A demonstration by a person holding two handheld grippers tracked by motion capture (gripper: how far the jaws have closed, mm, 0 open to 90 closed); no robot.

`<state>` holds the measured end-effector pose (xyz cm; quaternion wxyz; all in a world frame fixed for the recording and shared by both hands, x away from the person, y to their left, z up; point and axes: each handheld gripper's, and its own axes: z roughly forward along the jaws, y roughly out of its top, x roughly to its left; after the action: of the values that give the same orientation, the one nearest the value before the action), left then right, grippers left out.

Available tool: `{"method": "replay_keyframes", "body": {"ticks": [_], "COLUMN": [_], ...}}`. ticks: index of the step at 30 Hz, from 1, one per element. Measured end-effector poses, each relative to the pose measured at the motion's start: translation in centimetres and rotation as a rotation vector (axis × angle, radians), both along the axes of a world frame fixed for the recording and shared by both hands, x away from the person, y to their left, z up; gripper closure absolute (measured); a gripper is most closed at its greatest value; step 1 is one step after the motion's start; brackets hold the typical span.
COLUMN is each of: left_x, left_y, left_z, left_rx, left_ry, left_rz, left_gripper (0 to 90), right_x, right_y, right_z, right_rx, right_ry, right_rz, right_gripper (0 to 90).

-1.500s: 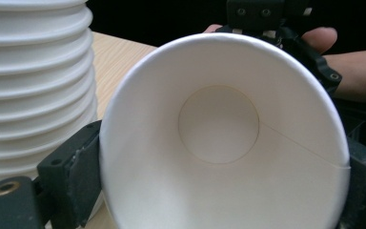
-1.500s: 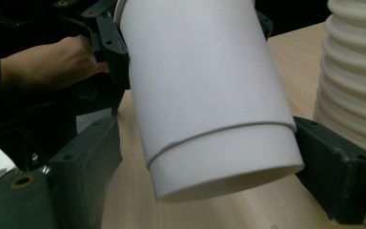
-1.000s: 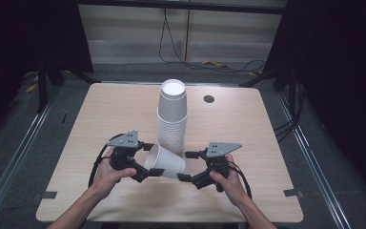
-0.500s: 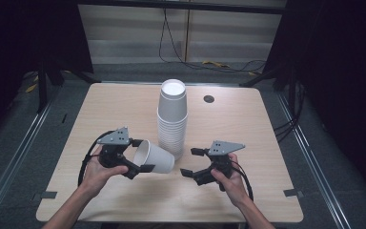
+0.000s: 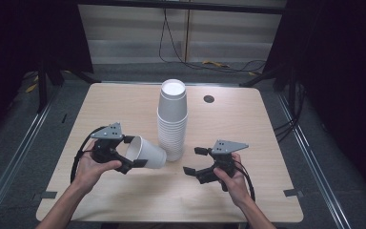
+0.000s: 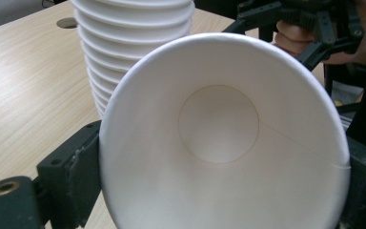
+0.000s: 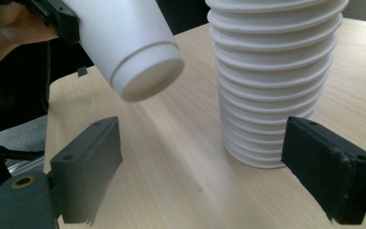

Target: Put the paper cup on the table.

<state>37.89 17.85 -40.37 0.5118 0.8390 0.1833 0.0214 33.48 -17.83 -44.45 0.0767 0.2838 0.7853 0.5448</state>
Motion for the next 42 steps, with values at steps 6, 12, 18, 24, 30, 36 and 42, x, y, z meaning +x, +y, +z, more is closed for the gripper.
{"method": "replay_keyframes", "body": {"ticks": [6,12,18,24,30,36,42], "left_x": [0.6,1.1,1.4,2.1,2.7,3.2,4.2], "left_y": [0.9,1.4,2.4,3.0,2.9,2.0,0.8], "left_z": [-0.2,-0.3,-0.1,-0.2,-0.1,0.0,-0.2], "left_rx": [0.02,0.047,0.079,0.117,0.16,0.245,0.312], "left_ry": [0.011,0.003,-0.022,-0.024,-0.038,-0.056,-0.038], "left_rz": [0.063,0.117,0.16,0.22,0.255,0.26,0.257], "left_gripper": [8.7,8.6,8.6,8.6,8.4,8.1,8.5], "right_x": [0.1,0.1,0.0,-0.1,-0.1,0.0,0.0], "right_y": [-0.3,-0.4,-0.8,-1.1,-1.1,-1.0,-0.9], "right_z": [0.0,0.0,-0.1,0.1,0.1,0.0,-0.1], "right_rx": [0.005,0.003,-0.003,0.001,-0.002,0.001,-0.002], "right_ry": [0.007,0.007,0.005,-0.008,-0.005,0.001,0.001], "right_rz": [0.005,0.004,-0.019,-0.045,-0.04,-0.036,-0.032], "right_gripper": [13.4,13.3,13.3,13.3,13.3,13.3,13.3]}}
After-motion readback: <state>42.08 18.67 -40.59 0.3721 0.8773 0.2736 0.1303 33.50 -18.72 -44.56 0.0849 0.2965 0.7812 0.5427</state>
